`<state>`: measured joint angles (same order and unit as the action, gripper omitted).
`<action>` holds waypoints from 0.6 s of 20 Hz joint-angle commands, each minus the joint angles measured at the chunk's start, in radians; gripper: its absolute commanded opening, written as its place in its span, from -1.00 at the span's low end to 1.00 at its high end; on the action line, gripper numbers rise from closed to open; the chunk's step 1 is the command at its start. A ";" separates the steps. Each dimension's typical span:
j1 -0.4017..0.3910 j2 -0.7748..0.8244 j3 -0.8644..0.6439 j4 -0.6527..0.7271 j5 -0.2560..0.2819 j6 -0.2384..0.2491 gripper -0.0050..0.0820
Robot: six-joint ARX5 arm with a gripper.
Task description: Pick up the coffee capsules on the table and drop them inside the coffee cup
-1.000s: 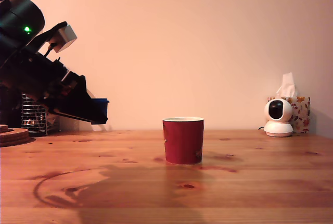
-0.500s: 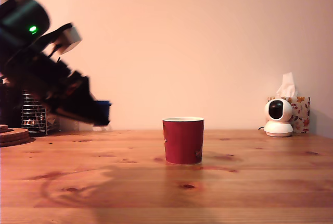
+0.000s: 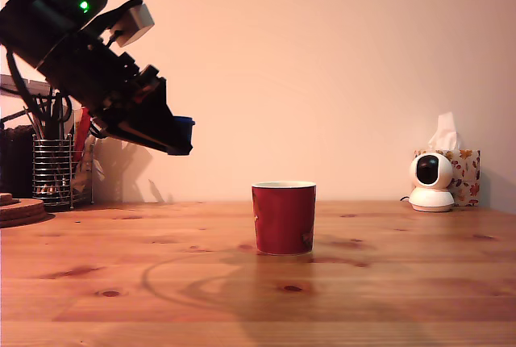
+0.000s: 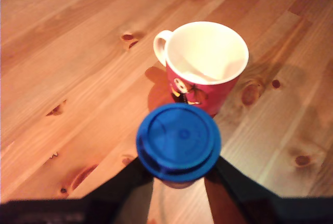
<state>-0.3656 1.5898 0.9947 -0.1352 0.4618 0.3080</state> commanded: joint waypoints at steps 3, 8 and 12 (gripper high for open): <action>-0.013 -0.012 0.008 0.001 -0.007 -0.021 -0.47; -0.030 -0.011 0.008 0.007 -0.026 -0.021 -0.47; -0.030 -0.009 0.010 0.010 -0.026 -0.021 -0.47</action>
<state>-0.3931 1.5898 0.9966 -0.1345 0.4358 0.2920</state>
